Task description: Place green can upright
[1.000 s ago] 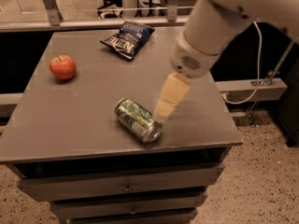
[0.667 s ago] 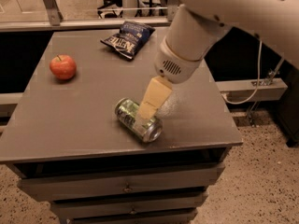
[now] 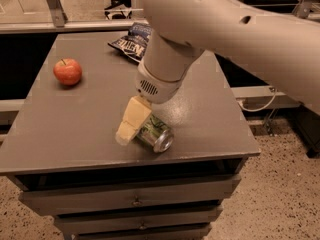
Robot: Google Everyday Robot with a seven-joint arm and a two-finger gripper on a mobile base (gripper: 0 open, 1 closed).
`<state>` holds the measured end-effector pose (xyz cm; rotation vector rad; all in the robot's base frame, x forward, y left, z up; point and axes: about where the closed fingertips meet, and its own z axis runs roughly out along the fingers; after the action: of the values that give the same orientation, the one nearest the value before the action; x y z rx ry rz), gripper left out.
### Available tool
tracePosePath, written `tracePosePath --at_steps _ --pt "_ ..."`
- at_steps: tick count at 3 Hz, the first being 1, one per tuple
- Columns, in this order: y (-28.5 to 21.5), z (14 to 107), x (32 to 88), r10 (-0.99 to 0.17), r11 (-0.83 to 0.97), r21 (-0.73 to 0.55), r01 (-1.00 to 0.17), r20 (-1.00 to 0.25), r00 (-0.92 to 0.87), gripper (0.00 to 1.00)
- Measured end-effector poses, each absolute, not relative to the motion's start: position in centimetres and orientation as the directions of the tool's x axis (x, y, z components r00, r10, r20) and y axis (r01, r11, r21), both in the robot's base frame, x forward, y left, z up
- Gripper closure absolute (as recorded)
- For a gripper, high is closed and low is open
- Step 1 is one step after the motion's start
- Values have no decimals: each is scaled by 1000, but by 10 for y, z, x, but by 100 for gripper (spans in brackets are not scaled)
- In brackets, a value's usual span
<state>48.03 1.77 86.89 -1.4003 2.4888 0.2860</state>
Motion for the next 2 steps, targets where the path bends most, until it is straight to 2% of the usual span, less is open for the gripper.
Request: tracePosePath --at_steps 1,2 --pt "31 848 478 -781 574 17 -819 -288 -554 2" --pt "36 835 480 -762 618 -3 -786 -248 -598 9"
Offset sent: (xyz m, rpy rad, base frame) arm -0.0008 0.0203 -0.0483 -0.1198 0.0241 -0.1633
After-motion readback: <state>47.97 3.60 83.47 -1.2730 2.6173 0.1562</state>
